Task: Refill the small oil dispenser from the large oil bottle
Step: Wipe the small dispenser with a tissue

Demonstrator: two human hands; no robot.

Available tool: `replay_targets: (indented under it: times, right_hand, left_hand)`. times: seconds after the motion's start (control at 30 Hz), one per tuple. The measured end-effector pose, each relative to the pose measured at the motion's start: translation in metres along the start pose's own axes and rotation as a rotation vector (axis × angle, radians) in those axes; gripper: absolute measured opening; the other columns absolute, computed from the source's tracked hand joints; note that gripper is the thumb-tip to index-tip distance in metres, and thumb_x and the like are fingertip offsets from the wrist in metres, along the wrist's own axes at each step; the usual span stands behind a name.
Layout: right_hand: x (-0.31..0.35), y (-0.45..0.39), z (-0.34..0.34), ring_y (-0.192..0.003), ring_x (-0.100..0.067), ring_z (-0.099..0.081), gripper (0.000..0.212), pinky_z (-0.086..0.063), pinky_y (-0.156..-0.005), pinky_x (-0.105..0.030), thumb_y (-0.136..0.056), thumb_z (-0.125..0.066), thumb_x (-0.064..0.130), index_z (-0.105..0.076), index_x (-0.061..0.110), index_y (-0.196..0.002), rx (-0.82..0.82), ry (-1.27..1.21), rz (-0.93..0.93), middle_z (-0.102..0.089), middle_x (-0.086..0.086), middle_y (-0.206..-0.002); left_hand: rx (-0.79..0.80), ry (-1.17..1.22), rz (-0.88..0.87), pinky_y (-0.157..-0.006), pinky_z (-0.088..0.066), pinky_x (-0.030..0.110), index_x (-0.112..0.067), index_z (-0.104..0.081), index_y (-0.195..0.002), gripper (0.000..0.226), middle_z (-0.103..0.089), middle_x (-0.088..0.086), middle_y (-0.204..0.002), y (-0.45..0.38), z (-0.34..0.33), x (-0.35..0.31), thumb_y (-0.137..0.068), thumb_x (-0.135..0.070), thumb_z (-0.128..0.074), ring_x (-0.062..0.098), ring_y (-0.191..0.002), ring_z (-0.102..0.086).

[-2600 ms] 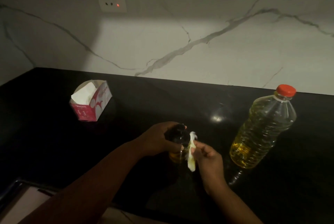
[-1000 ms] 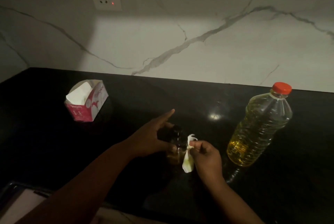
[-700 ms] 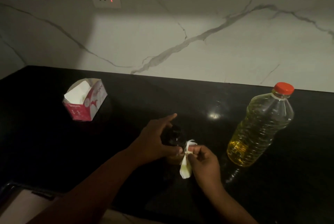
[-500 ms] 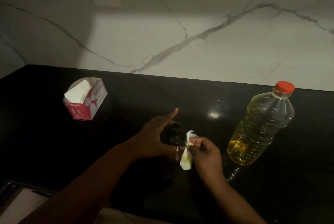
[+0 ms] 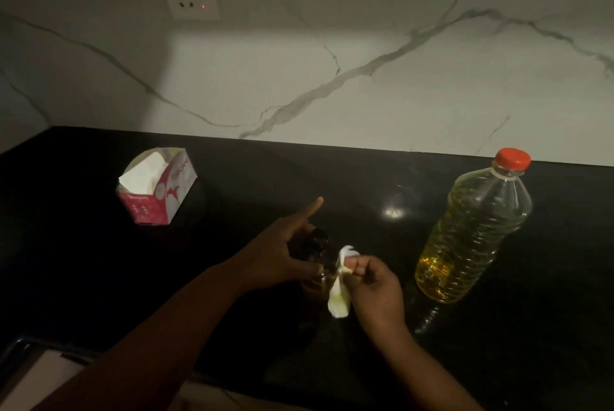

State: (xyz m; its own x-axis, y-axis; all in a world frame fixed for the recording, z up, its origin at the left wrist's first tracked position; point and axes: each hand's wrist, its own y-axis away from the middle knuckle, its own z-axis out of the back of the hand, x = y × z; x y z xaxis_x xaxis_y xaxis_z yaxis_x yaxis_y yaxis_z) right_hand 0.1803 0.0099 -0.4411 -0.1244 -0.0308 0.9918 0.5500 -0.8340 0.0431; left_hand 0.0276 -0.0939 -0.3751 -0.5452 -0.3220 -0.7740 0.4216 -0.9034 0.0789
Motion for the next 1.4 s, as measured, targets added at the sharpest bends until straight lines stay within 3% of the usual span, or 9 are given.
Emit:
replay_targets:
  times: [0.13,0.27,0.43,0.6,0.83,0.93,1.03,1.23,1.4]
  right_hand:
    - [0.025,-0.005,0.004,-0.081,0.002,-0.066,0.022,-0.052,-0.071,-0.012,-0.083,-0.062,-0.005,-0.069,0.011,-0.096,0.023,-0.167,0.149,-0.071,0.006,-0.091]
    - [0.006,0.003,0.000,-0.078,-0.006,-0.067,0.022,-0.051,-0.070,-0.014,-0.083,-0.061,-0.006,-0.069,0.012,-0.092,0.025,-0.072,0.112,-0.071,0.004,-0.085]
    - [-0.016,0.003,-0.001,-0.079,-0.016,-0.067,0.023,-0.052,-0.072,-0.022,-0.080,-0.064,-0.005,-0.068,0.018,-0.081,0.035,0.010,-0.021,-0.070,-0.001,-0.082]
    - [0.022,-0.005,0.003,-0.071,0.001,-0.065,0.020,-0.051,-0.066,-0.012,-0.084,-0.060,-0.006,-0.068,0.012,-0.090,0.033,-0.143,0.120,-0.069,0.004,-0.081]
    - [-0.011,0.004,0.002,-0.076,-0.011,-0.066,0.025,-0.051,-0.067,-0.014,-0.084,-0.061,-0.004,-0.068,0.020,-0.086,0.090,-0.026,0.022,-0.070,-0.003,-0.083]
    - [-0.016,0.001,0.000,-0.081,-0.011,-0.064,0.020,-0.047,-0.066,-0.009,-0.082,-0.063,-0.003,-0.067,0.016,-0.085,0.067,0.001,-0.087,-0.068,-0.001,-0.087]
    - [0.005,-0.007,-0.001,-0.085,-0.013,-0.066,0.024,-0.052,-0.075,-0.022,-0.082,-0.063,-0.004,-0.067,0.019,-0.085,0.022,-0.107,-0.070,-0.069,0.000,-0.090]
    - [0.020,-0.004,0.002,-0.079,-0.011,-0.068,0.020,-0.055,-0.071,-0.021,-0.085,-0.062,0.001,-0.071,0.017,-0.094,0.072,-0.104,0.066,-0.071,-0.001,-0.085]
    - [-0.013,0.007,-0.003,-0.085,-0.014,-0.065,0.030,-0.045,-0.063,-0.004,-0.080,-0.063,-0.003,-0.064,0.027,-0.079,0.128,0.110,-0.061,-0.067,0.006,-0.084]
  left_hand:
    - [-0.108,-0.098,-0.001,-0.112,-0.033,0.038,-0.068,-0.011,-0.132,0.108,-0.041,-0.029,-0.116,0.004,-0.008,-0.002,-0.052,-0.060,-0.084,0.006,-0.123,-0.038]
    - [-0.229,-0.120,-0.006,-0.106,-0.040,0.035,-0.064,-0.017,-0.134,0.102,-0.047,-0.020,-0.111,0.006,-0.015,0.001,-0.061,-0.050,-0.086,0.006,-0.113,-0.047]
    - [-0.059,-0.017,0.003,-0.107,-0.044,0.038,-0.077,-0.002,-0.130,0.114,-0.056,-0.015,-0.122,0.007,-0.007,-0.003,-0.062,-0.040,-0.086,0.006,-0.118,-0.055]
    - [-0.014,-0.054,0.049,-0.114,-0.025,0.031,-0.053,0.020,-0.140,0.135,-0.039,-0.012,-0.142,0.009,-0.009,-0.006,-0.062,-0.038,-0.089,0.004,-0.133,-0.028]
    - [-0.162,-0.005,0.089,-0.107,-0.043,0.047,-0.079,0.003,-0.125,0.121,-0.053,-0.015,-0.121,0.011,-0.016,0.000,-0.048,-0.055,-0.086,0.014,-0.122,-0.052]
    - [-0.013,-0.008,0.084,-0.116,-0.031,0.047,-0.073,0.006,-0.129,0.120,-0.050,-0.013,-0.140,0.009,-0.005,-0.004,-0.064,-0.037,-0.088,0.012,-0.138,-0.039]
    - [0.064,-0.123,0.036,-0.122,-0.008,0.044,-0.054,0.012,-0.142,0.122,-0.037,-0.016,-0.151,0.006,0.000,-0.007,-0.069,-0.039,-0.085,0.007,-0.146,-0.011]
    - [-0.144,-0.075,0.036,-0.108,-0.039,0.046,-0.065,-0.017,-0.136,0.100,-0.051,-0.024,-0.116,0.009,-0.010,0.000,-0.053,-0.068,-0.074,0.009,-0.119,-0.049]
    - [0.021,0.002,0.031,-0.110,-0.043,0.042,-0.076,-0.011,-0.130,0.105,-0.057,-0.014,-0.134,0.009,0.002,-0.002,-0.068,-0.034,-0.084,0.004,-0.130,-0.048]
